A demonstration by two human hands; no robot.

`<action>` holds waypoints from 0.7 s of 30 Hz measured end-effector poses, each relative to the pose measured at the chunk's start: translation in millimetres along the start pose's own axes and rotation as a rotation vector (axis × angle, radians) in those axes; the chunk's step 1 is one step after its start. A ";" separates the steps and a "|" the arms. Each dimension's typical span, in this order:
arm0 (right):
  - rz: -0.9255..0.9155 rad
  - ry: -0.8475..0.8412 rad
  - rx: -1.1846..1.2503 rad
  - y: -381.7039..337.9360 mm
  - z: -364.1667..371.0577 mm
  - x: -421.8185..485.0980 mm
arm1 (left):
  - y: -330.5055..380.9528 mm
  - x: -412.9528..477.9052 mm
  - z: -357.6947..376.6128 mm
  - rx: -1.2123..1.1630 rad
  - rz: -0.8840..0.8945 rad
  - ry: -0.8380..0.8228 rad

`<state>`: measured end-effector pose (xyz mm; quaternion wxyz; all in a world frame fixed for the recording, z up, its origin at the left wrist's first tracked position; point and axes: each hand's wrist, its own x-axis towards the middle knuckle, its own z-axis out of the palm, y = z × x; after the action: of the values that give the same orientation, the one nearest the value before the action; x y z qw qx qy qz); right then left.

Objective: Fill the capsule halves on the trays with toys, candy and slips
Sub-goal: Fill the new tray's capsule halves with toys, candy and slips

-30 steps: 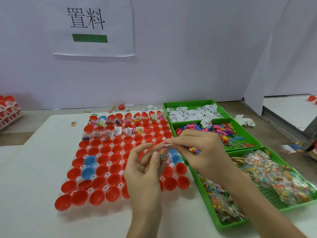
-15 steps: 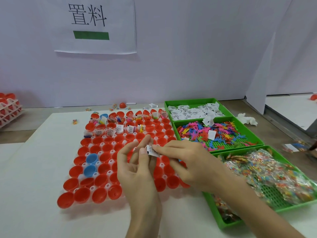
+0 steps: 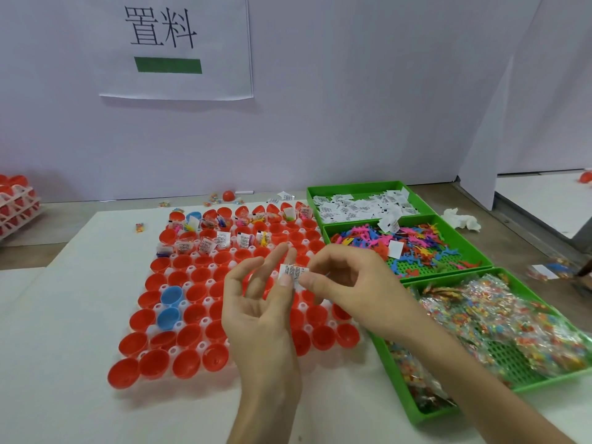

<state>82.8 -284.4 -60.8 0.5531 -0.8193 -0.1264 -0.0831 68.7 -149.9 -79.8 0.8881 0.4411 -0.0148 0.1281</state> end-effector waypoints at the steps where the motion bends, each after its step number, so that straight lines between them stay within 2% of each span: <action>1: -0.004 -0.008 0.040 0.1 2.7 -0.1 | -0.5 -0.6 0.2 0.018 0.014 -0.023; 6: -0.058 -0.009 0.229 -2.8 6.7 -1.5 | -3.1 -1.9 0.0 0.121 0.078 -0.103; 11: -0.081 -0.106 0.063 -7.0 -20.5 -0.3 | -2.9 -3.3 1.2 0.222 0.023 -0.153; 14: -0.063 -0.142 0.056 -8.3 -35.9 -1.0 | -2.4 -4.1 2.4 0.289 -0.028 -0.246; 17: -0.053 -0.192 0.035 -10.8 -44.9 -0.6 | -2.9 -4.7 3.4 0.317 -0.007 -0.235; 19: -0.043 -0.131 -0.031 -6.7 -54.0 2.4 | -2.6 -4.8 3.5 0.316 -0.001 -0.184; 21: 0.000 0.057 -0.149 2.5 -67.3 6.9 | -2.0 -5.0 3.2 0.306 -0.018 -0.153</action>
<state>90.4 -346.9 -35.9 0.4940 -0.8554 -0.1039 -0.1157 64.6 -154.6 -80.2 0.8080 0.5798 -0.0589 0.0868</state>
